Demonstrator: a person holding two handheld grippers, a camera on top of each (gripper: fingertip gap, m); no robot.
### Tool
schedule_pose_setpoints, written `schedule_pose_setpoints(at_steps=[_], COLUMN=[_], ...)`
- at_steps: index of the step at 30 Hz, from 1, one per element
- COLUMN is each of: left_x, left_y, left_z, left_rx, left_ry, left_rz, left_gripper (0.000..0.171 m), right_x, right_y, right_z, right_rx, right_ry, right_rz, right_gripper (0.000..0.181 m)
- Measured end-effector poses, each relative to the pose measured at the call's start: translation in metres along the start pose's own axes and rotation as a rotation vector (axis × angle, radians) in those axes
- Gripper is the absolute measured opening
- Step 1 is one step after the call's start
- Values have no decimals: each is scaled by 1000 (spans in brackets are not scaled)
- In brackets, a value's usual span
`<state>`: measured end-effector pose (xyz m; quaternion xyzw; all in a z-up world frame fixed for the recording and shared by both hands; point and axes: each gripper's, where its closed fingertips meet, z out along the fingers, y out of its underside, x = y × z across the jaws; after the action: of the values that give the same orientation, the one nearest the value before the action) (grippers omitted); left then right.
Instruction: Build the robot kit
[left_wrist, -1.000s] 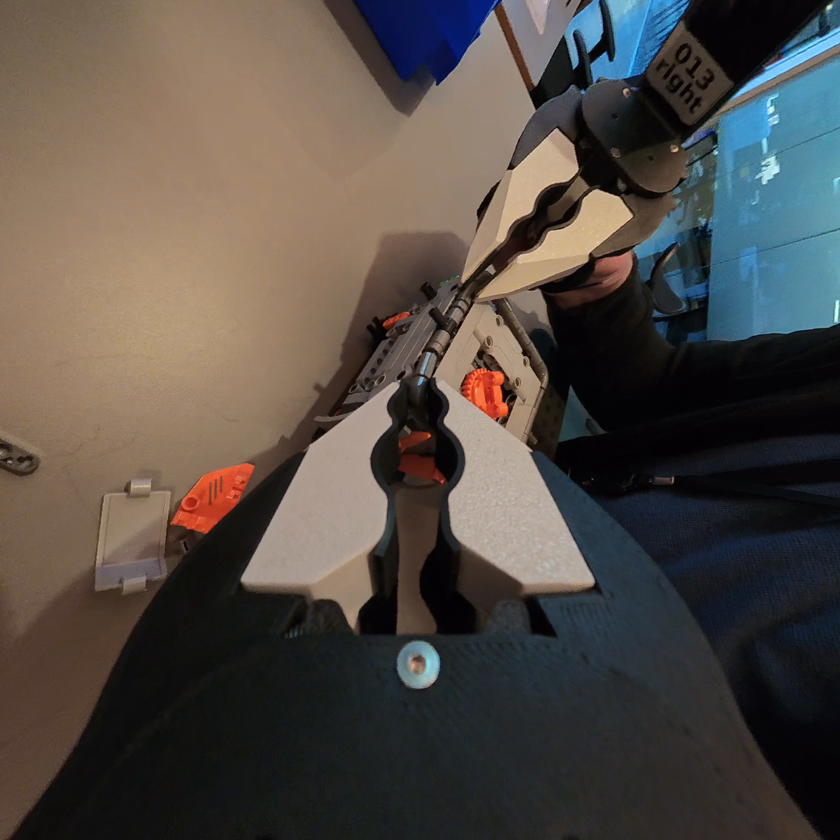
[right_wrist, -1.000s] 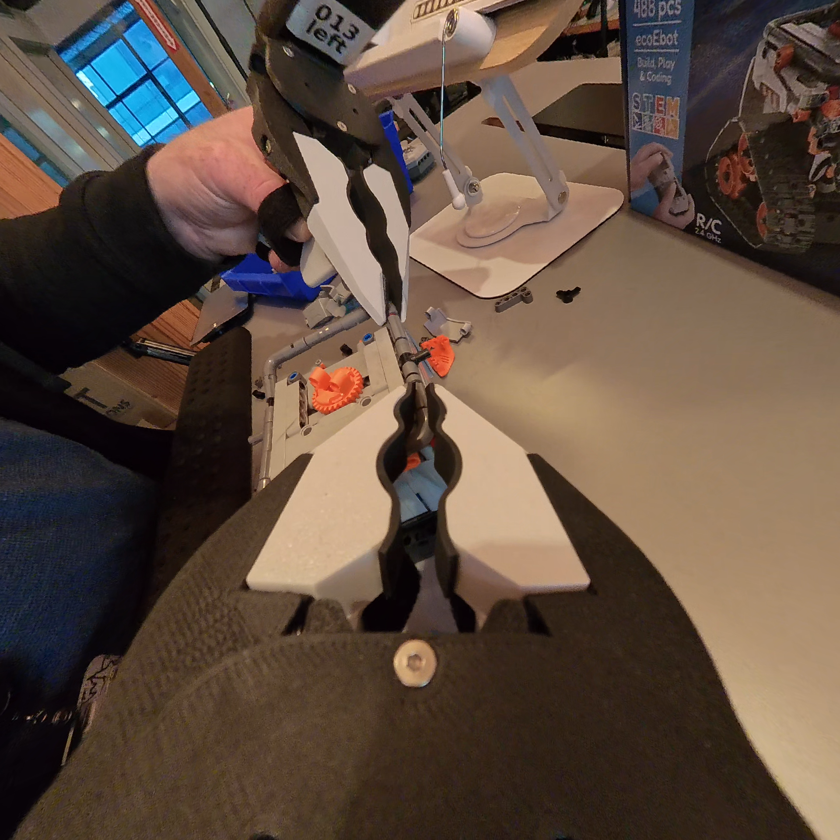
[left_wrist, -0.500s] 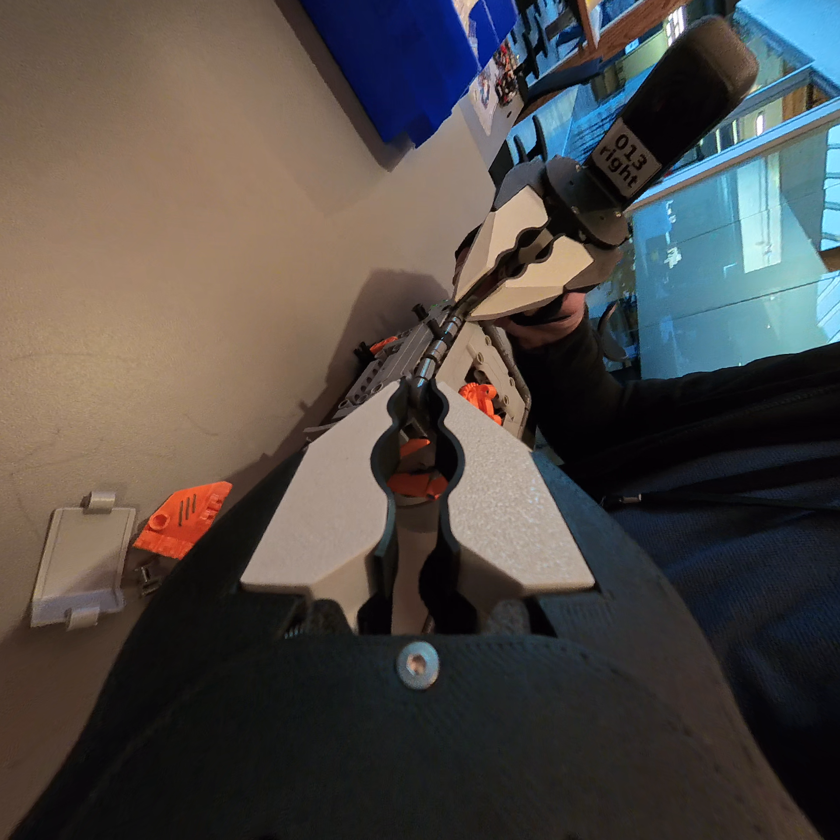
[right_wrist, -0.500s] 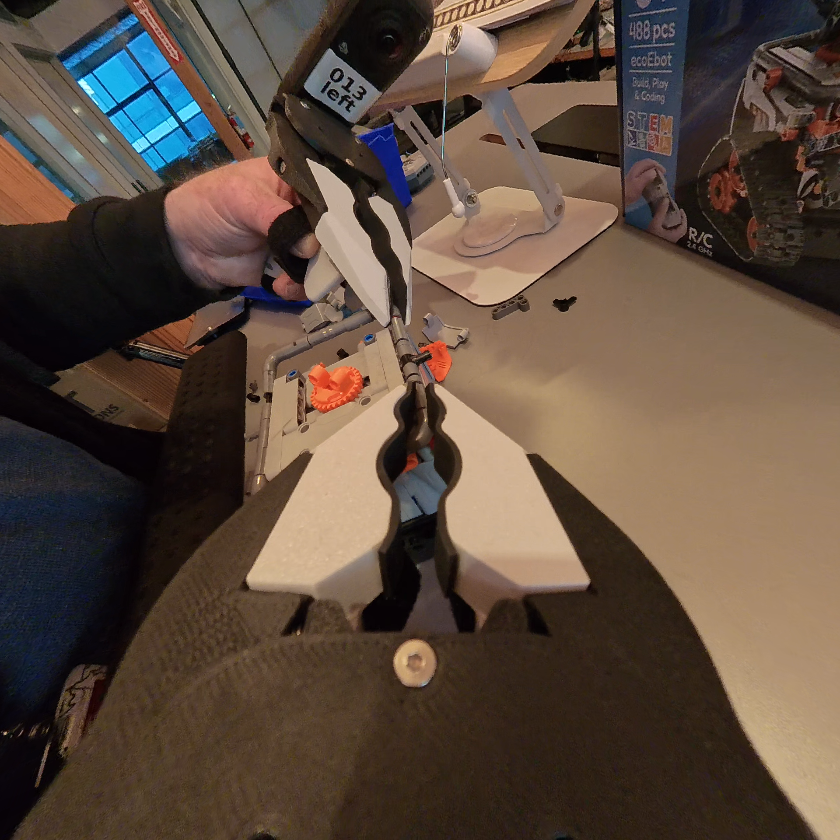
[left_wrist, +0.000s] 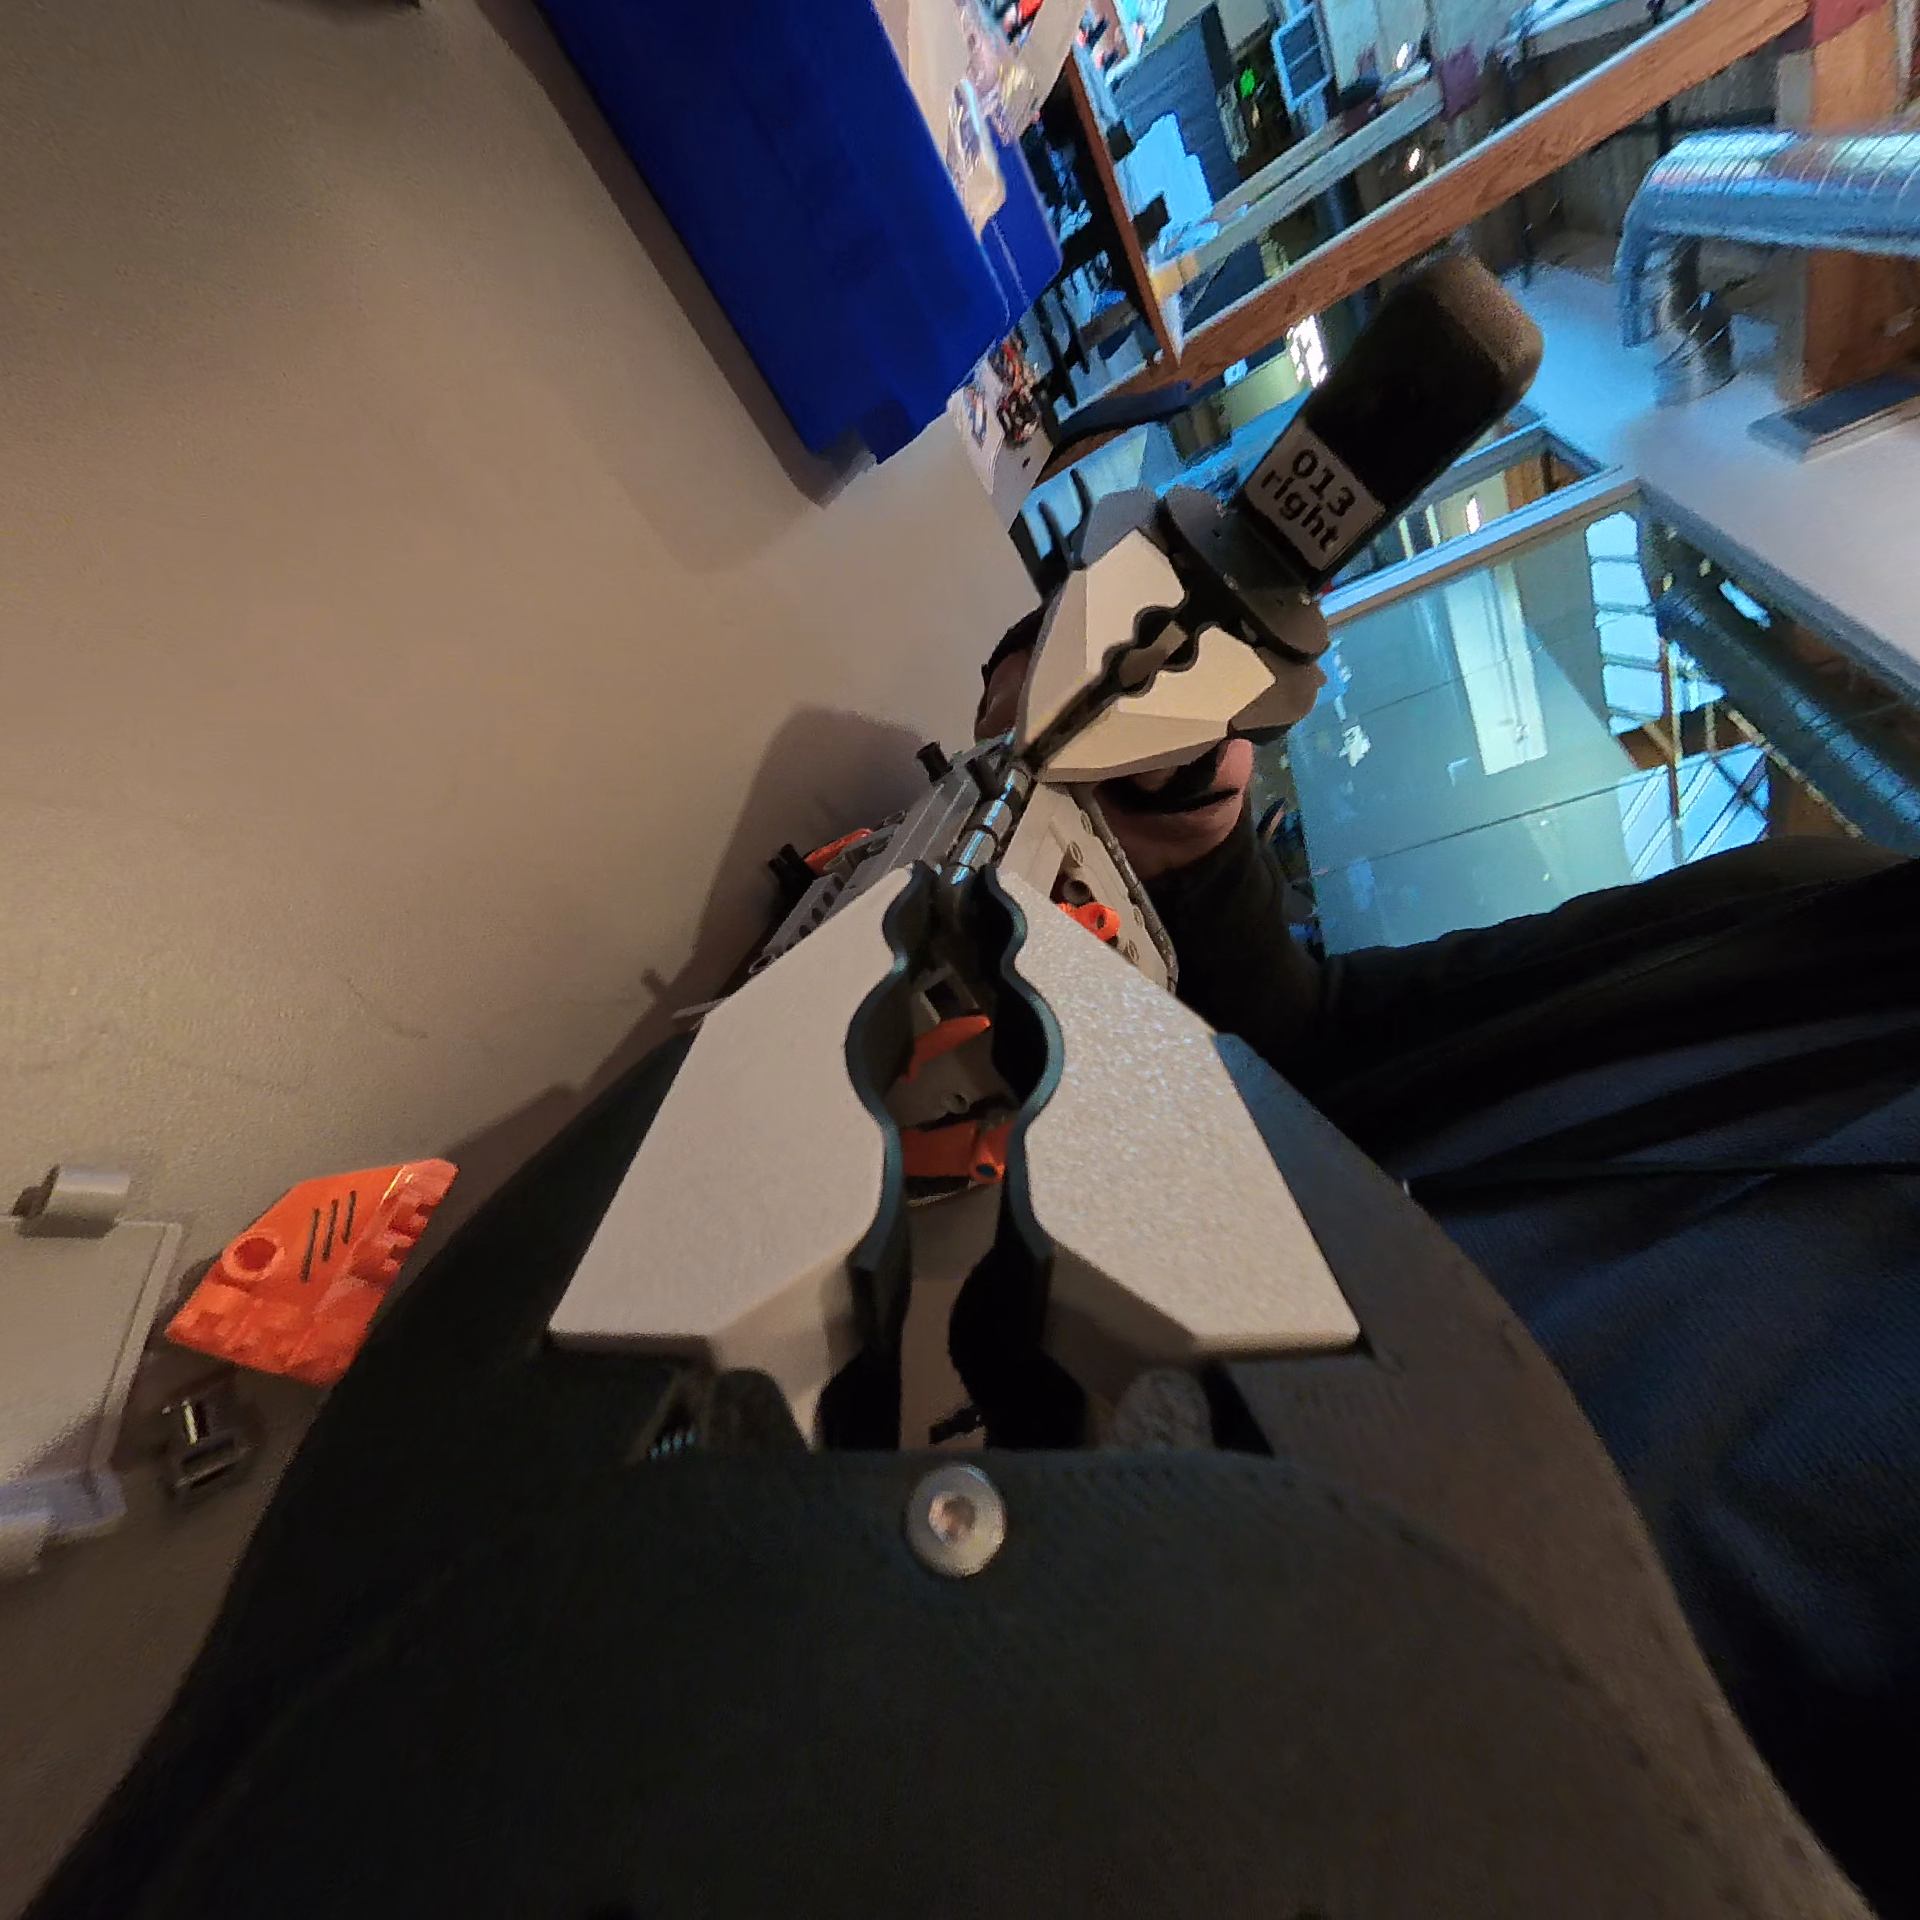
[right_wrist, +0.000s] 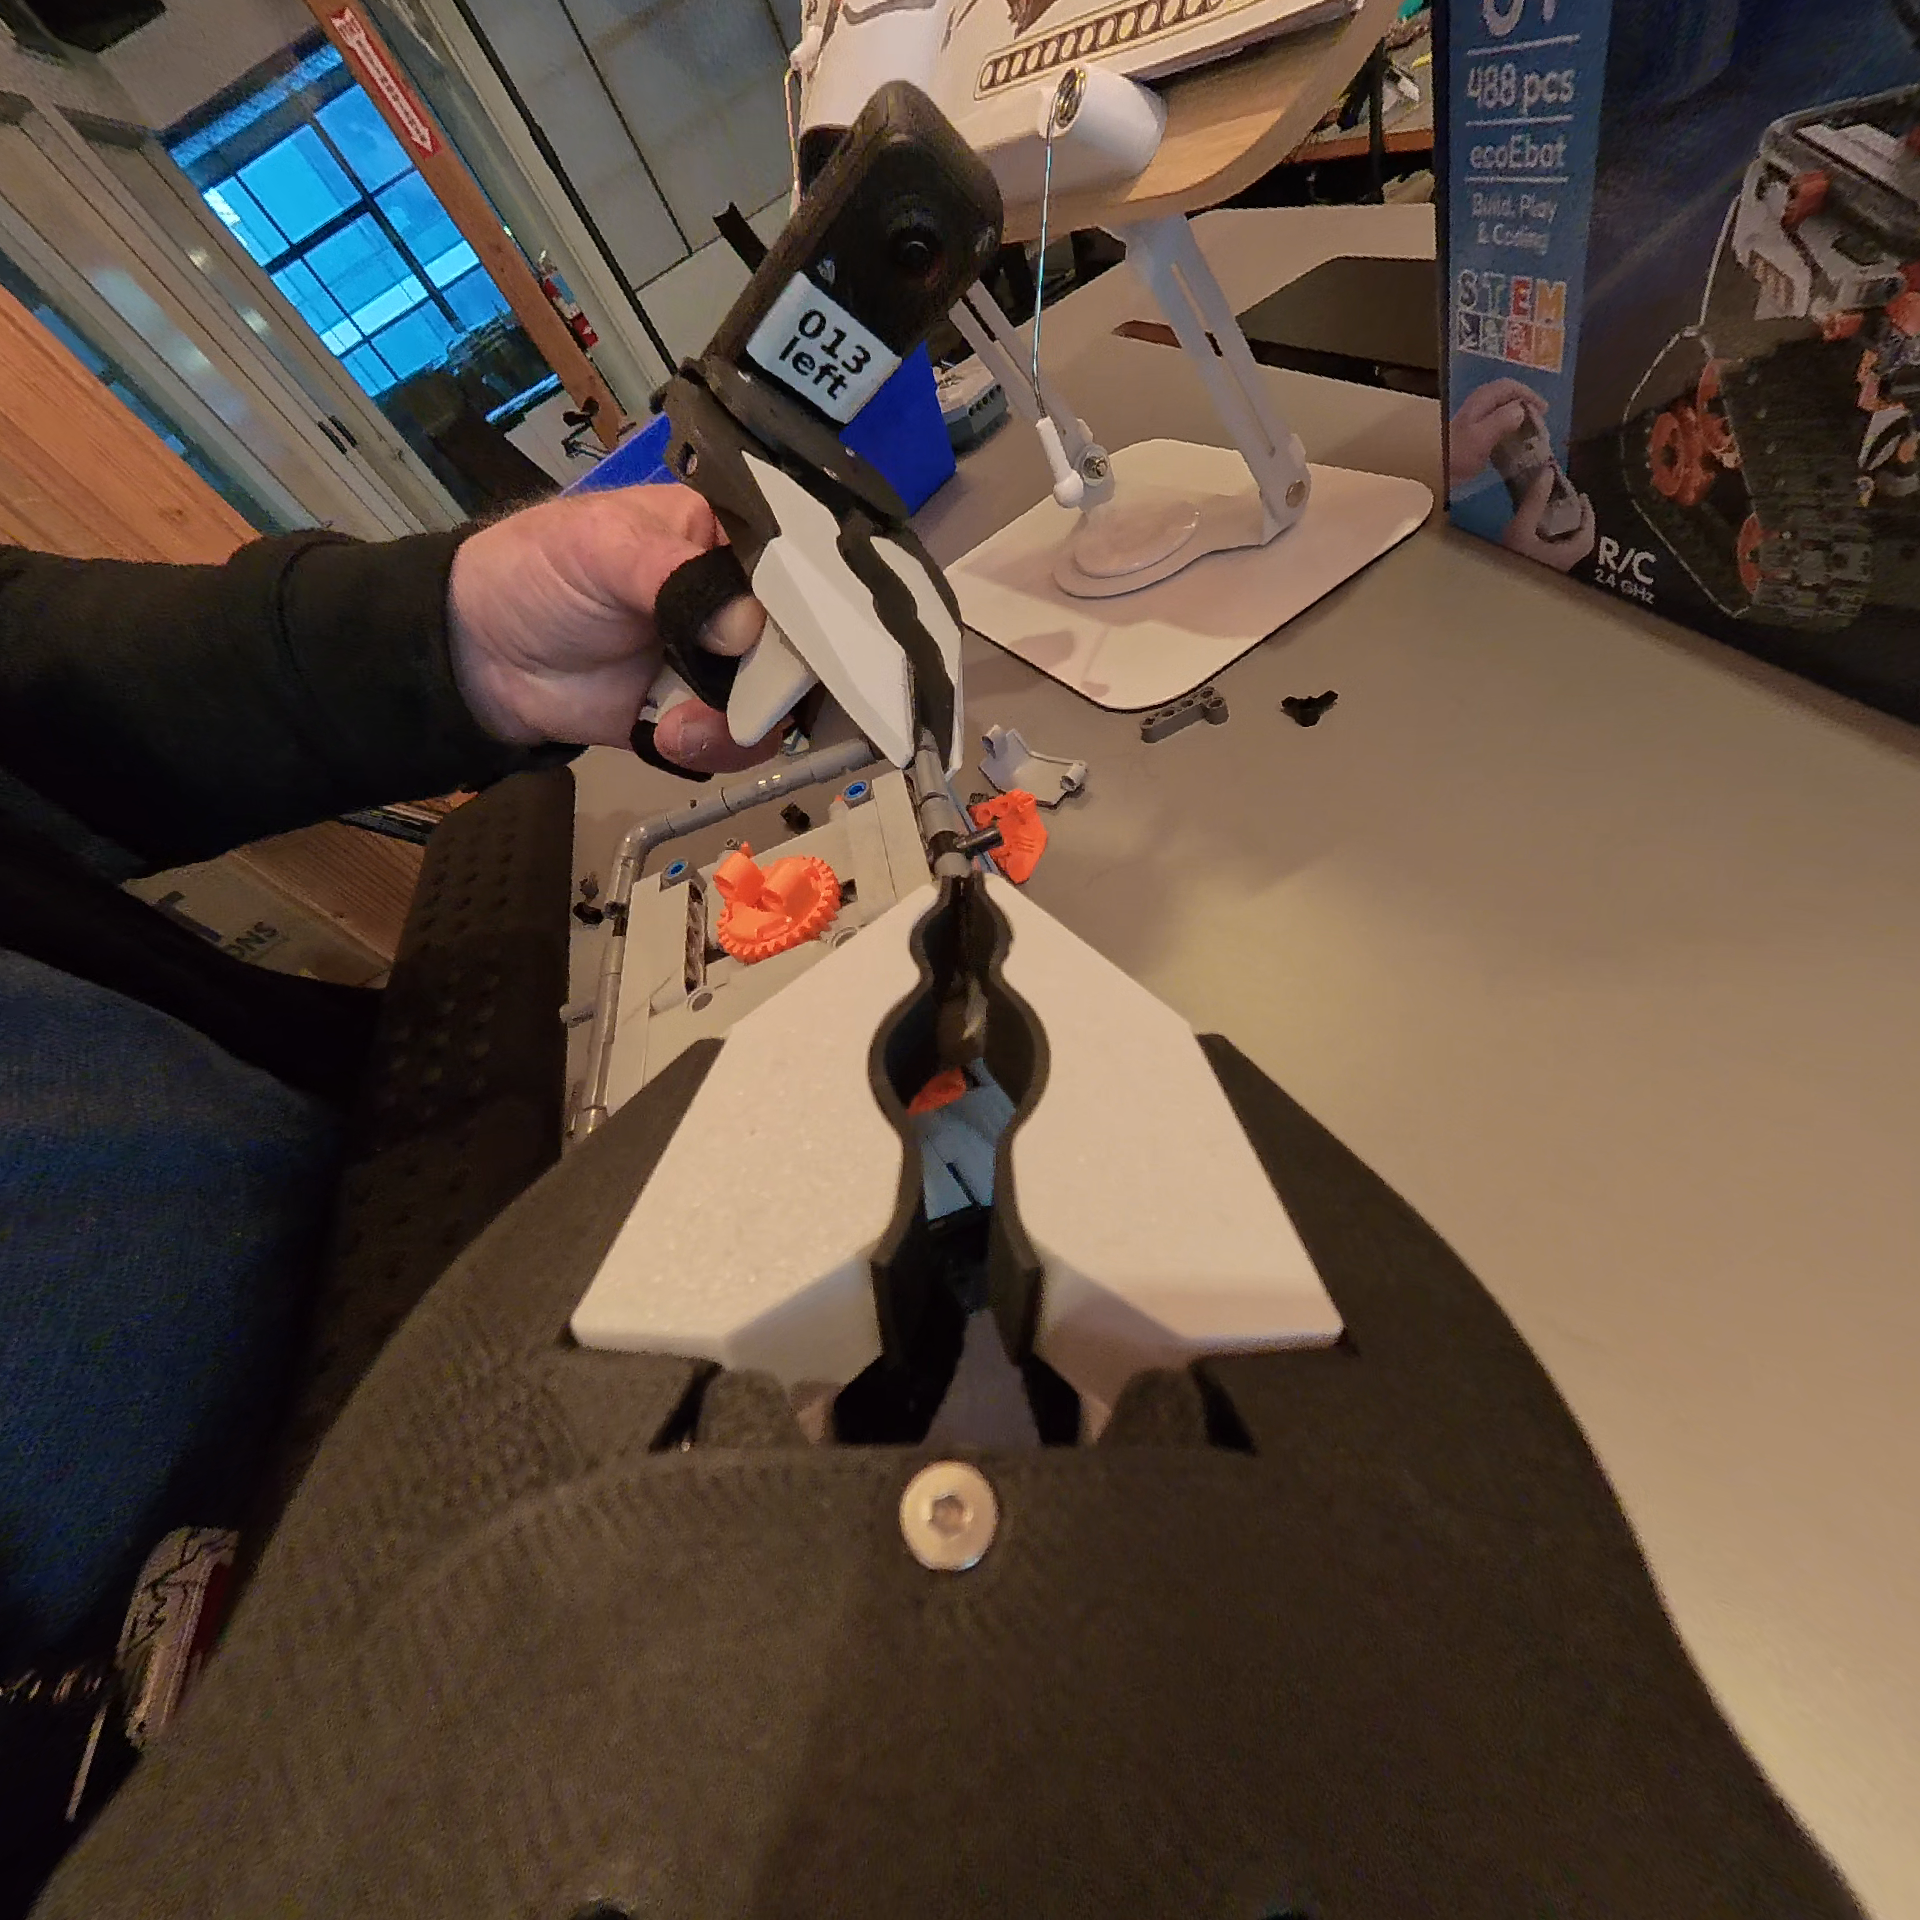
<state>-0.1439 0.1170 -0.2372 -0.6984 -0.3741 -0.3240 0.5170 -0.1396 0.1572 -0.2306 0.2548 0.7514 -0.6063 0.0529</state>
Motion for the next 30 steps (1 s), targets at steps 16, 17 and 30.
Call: schedule_pose_setpoints(at_steps=[16,17,30], left_x=[4,3,4], left_y=[2,1,3], left_z=[5,5,6], left_rx=[-10,-6,78], left_ry=[-30,-33,-91], left_rz=[46,46,91], left_gripper=[6,6,6], right_x=[6,6,7], right_y=[10,10,10], right_z=[-31,-31,-29], right_rx=[18,28,73], right_ry=[-17,-12,57], right_rz=[143,147,122], right_gripper=[5,4,2])
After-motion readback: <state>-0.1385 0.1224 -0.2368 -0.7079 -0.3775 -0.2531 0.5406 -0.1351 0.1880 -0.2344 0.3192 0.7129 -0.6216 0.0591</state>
